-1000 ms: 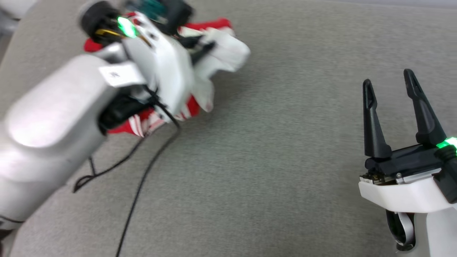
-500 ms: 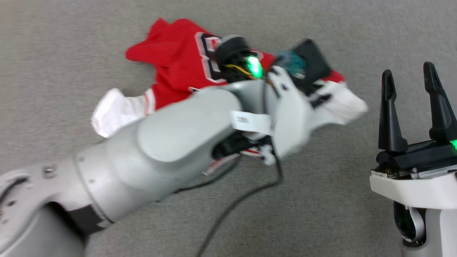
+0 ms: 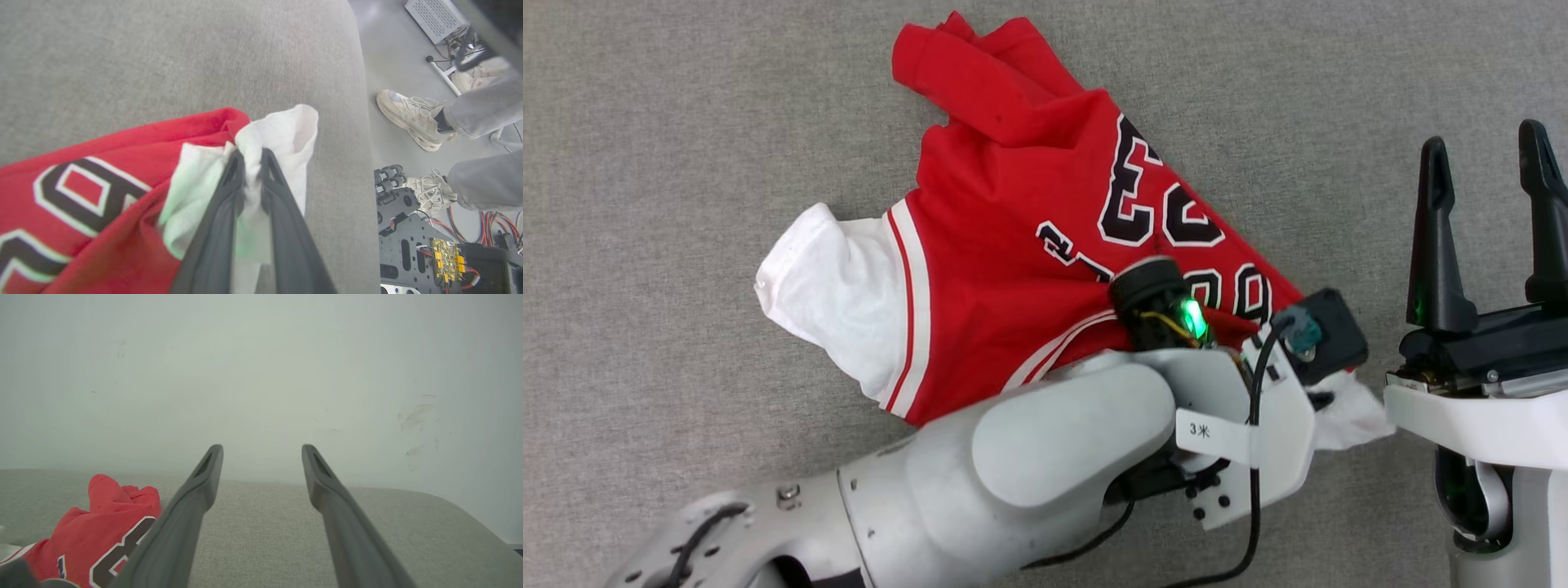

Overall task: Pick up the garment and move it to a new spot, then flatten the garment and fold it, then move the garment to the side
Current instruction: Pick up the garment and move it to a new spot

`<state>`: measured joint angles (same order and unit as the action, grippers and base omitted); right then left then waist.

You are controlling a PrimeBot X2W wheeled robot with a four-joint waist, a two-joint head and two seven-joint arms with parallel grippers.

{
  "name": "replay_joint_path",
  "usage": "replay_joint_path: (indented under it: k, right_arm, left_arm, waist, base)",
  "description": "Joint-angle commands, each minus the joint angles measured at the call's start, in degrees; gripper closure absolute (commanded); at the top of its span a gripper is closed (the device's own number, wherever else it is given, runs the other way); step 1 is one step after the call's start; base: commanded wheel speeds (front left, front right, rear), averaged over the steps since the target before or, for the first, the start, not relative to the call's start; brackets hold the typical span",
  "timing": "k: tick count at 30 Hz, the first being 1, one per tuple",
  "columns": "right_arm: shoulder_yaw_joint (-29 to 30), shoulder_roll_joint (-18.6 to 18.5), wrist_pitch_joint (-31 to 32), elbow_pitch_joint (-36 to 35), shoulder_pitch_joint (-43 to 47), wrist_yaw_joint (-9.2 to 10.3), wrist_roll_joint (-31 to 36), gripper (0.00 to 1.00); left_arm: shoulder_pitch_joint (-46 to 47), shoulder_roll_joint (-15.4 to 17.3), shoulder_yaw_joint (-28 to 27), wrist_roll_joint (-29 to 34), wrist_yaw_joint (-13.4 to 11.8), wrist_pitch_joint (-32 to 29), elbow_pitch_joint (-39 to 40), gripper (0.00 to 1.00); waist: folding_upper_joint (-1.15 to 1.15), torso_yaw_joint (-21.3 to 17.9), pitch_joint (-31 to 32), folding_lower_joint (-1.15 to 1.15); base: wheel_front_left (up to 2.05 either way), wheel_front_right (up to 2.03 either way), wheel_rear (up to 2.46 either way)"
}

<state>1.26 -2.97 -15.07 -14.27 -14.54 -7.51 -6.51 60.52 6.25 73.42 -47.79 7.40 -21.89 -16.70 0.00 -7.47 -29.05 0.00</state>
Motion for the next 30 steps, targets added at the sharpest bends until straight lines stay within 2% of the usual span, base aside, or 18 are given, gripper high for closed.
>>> replay_joint_path:
  k: [1, 4, 8, 9, 10, 14, 18, 20, 25, 28, 30]
  right_arm:
    - [-0.1, 0.2, -0.2, -0.1, -1.0, 0.04, 0.2, 0.00]
    - [-0.3, 0.2, -0.2, 0.0, -0.9, 0.04, 0.5, 0.00]
    - [-0.3, 0.2, -0.2, 0.3, -0.9, 0.04, 0.9, 0.00]
    - [-0.4, 0.2, -0.2, 0.4, -0.9, 0.04, 1.0, 0.00]
    - [-0.4, 0.2, -0.2, 0.5, -0.9, 0.04, 1.2, 0.00]
    - [-0.2, 0.1, -0.2, 1.2, 0.0, 0.04, 2.0, 0.00]
    - [0.3, 0.1, -0.2, 2.0, 1.8, 0.04, 2.6, 0.00]
    - [0.6, 0.1, -0.2, 2.4, 2.9, 0.04, 2.9, 0.00]
    - [0.9, 0.1, -0.2, 3.6, 5.4, 0.04, 3.2, 0.00]
    - [1.1, 0.1, -0.2, 4.0, 6.1, 0.04, 3.2, 0.00]
    - [1.2, 0.1, -0.2, 4.6, 7.0, 0.04, 3.3, 0.00]
  left_arm:
    - [-1.2, -0.4, -0.1, 0.9, 0.0, -0.5, -0.5, 1.00]
    - [-4.0, -0.6, 0.0, 2.3, 0.0, -1.4, -1.9, 1.00]
    - [-4.7, -1.4, 0.0, 3.6, 0.0, 2.1, -3.3, 1.00]
    - [-4.2, -1.7, -0.1, 4.1, 0.0, 3.7, -4.0, 0.78]
    - [-3.6, -2.0, -0.1, 5.0, 0.0, 5.6, -4.5, 0.00]
    - [-1.7, -2.8, -0.1, 7.0, 0.0, 15.7, -6.8, 0.00]
    - [-0.1, -3.2, -0.6, 7.9, 0.0, 28.7, -11.9, 0.00]
    - [-0.1, -3.3, -1.6, 8.5, -0.8, 33.4, -14.4, 0.00]
    - [-2.1, -3.4, -6.3, 10.2, -6.0, 37.0, -15.4, 0.00]
    - [-3.2, -3.4, -9.6, 12.3, -8.3, 37.1, -13.1, 0.00]
    - [-6.0, -2.0, -13.0, 14.9, -10.3, 37.1, -10.7, 0.00]
  waist:
    - [0.00, 0.0, -0.1, 0.00]
    - [0.00, 0.2, -0.3, 0.00]
    - [0.00, 1.0, 0.0, 0.00]
    - [0.00, 1.2, 0.2, 0.00]
    - [0.00, 1.4, 0.6, 0.00]
    - [0.00, 2.4, 3.3, 0.00]
    - [0.00, 3.5, 7.2, 0.00]
    - [0.00, 4.2, 9.1, 0.00]
    - [0.00, 6.0, 13.3, 0.00]
    - [0.00, 6.8, 14.6, 0.00]
    - [0.00, 7.5, 15.6, 0.00]
  base:
    - [0.00, 0.00, 0.00]
    - [0.00, 0.00, 0.00]
    - [0.00, 0.00, 0.00]
    - [0.00, 0.00, 0.00]
    - [0.00, 0.00, 0.00]
    - [0.00, 0.00, 0.00]
    - [0.00, 0.00, 0.00]
    - [0.00, 0.00, 0.00]
    - [0.00, 0.00, 0.00]
    - [0.00, 0.00, 0.00]
    - [0.00, 0.00, 0.00]
